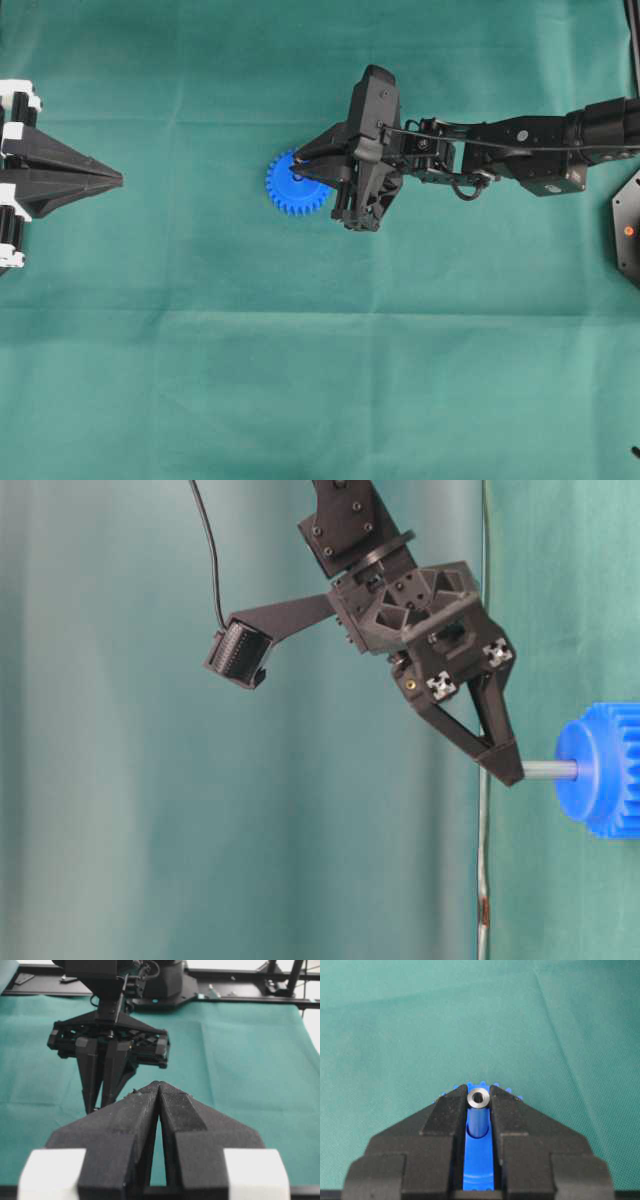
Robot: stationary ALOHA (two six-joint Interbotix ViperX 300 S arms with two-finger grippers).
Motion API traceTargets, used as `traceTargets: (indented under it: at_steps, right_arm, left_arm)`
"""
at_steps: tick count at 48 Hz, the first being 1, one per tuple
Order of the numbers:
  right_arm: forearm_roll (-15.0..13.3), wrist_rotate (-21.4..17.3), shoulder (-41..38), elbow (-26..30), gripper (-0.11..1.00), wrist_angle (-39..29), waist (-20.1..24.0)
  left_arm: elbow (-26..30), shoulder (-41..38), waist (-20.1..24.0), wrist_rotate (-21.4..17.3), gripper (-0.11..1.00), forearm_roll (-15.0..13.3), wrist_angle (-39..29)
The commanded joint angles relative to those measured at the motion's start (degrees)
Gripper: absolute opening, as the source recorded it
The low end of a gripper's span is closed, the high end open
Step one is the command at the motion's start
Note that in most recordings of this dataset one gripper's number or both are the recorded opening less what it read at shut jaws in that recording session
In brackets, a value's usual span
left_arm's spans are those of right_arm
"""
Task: Insert the shaft placed at a random location into the center hole of the medium gear at another random location.
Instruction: 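Align the held shaft above the gear's center hole, then lower the shaft into the center hole and open the right gripper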
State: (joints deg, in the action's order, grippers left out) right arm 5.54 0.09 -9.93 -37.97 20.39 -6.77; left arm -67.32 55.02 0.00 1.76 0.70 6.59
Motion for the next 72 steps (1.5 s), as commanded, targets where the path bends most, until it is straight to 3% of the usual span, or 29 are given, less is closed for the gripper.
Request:
traceTargets:
  at_steps: [1, 72]
  right_arm:
    - [0.1, -0.4, 0.8, 1.0, 0.13, 0.8, 0.1]
    - [0.5, -1.1, -3.2, 1.8, 0.13, 1.7, 1.4]
  left_arm:
    - [1.1, -0.4, 0.1, 0.0, 0.00, 0.1, 0.3]
    - [1.1, -0.4, 0.1, 0.0, 0.00, 0.1, 0.3]
